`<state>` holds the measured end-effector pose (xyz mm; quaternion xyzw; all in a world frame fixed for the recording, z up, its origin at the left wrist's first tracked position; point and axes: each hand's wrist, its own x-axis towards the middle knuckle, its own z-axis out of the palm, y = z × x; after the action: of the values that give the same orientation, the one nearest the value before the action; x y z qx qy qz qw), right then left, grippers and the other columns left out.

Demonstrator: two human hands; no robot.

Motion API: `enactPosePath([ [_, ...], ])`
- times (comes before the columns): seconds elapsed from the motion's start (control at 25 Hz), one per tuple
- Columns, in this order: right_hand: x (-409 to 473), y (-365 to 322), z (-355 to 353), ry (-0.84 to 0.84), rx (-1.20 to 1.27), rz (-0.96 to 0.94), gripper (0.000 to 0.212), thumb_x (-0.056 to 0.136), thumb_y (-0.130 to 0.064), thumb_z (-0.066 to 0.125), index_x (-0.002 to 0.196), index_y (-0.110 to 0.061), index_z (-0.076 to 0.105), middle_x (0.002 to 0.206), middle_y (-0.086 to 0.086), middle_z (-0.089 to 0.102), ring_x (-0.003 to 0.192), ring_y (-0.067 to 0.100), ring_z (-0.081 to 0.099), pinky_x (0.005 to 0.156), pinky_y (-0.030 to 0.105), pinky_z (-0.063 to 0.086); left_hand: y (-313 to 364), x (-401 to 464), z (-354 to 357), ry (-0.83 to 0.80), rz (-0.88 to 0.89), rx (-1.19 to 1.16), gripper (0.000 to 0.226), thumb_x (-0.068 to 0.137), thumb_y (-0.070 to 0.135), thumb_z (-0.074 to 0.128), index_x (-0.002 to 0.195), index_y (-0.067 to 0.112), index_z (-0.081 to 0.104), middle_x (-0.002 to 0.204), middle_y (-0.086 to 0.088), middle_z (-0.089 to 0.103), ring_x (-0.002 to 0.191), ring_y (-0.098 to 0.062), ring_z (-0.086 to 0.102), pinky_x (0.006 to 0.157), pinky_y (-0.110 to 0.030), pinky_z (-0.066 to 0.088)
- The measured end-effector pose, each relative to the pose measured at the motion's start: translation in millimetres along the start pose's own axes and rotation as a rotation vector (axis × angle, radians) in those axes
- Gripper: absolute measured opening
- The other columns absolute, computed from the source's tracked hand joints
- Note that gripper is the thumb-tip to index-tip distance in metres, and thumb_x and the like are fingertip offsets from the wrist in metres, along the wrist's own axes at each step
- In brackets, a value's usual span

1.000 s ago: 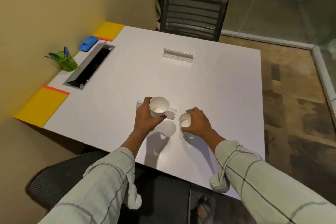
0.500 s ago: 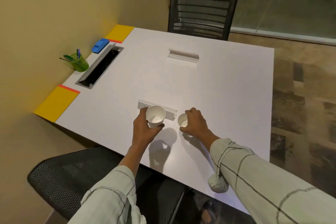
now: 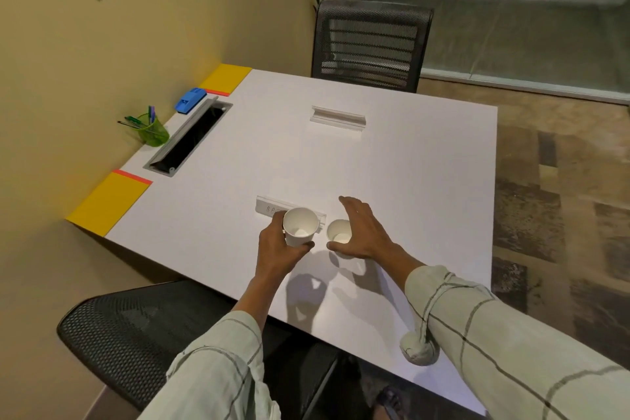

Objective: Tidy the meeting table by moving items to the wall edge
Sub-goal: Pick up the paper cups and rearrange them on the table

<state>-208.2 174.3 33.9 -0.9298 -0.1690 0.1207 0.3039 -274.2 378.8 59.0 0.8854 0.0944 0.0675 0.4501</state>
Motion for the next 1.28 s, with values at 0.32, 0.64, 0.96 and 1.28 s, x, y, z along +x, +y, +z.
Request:
enactPosePath([
  [0.32, -40.2, -22.0, -27.3, -0.046, 0.106, -0.236, 0.112, 0.065, -0.042, 0.087, 0.154, -0.015, 0.024, 0.153, 0.003, 0.040, 0.136, 0.019, 0.043, 0.110, 0.035, 0.040, 37.5, -22.6, 16.4, -0.058, 0.013, -0.122, 0.059, 0.052, 0.020, 0.085, 0.104, 0.023, 0.057, 0.096, 0.013, 0.065, 0.091, 0.002, 0.062, 0.071, -0.021, 0.054],
  [0.64, -95.9, -7.1, -35.3, 0.218, 0.261, -0.042, 0.105, 0.066, -0.038, 0.088, 0.152, -0.019, 0.031, 0.154, -0.005, 0.039, 0.138, 0.009, 0.040, 0.102, 0.022, 0.047, 82.1, -33.1, 44.4, -0.281, 0.044, -0.162, 0.062, 0.047, 0.025, 0.089, 0.100, 0.017, 0.058, 0.091, 0.008, 0.068, 0.083, -0.005, 0.066, 0.061, -0.014, 0.052],
  [0.96, -141.7, 31.0, -72.1, 0.414, 0.234, 0.067, 0.096, 0.069, -0.030, 0.088, 0.148, -0.019, 0.036, 0.150, 0.002, 0.045, 0.134, 0.019, 0.046, 0.107, 0.034, 0.046, 131.1, -44.6, 86.5, -0.410, 0.238, -0.086, 0.071, 0.052, 0.047, 0.092, 0.110, 0.022, 0.059, 0.103, 0.011, 0.068, 0.097, -0.009, 0.064, 0.079, -0.022, 0.053],
  [1.28, -176.5, 169.9, -138.7, 0.354, 0.164, 0.129, 0.100, 0.070, -0.033, 0.086, 0.150, -0.025, 0.026, 0.153, -0.001, 0.038, 0.137, 0.021, 0.042, 0.109, 0.034, 0.038, 174.7, -55.5, 194.8, -0.552, 0.453, 0.416, 0.110, 0.058, 0.088, 0.059, 0.147, 0.028, 0.031, 0.154, 0.003, 0.037, 0.141, -0.020, 0.034, 0.111, -0.039, 0.037],
])
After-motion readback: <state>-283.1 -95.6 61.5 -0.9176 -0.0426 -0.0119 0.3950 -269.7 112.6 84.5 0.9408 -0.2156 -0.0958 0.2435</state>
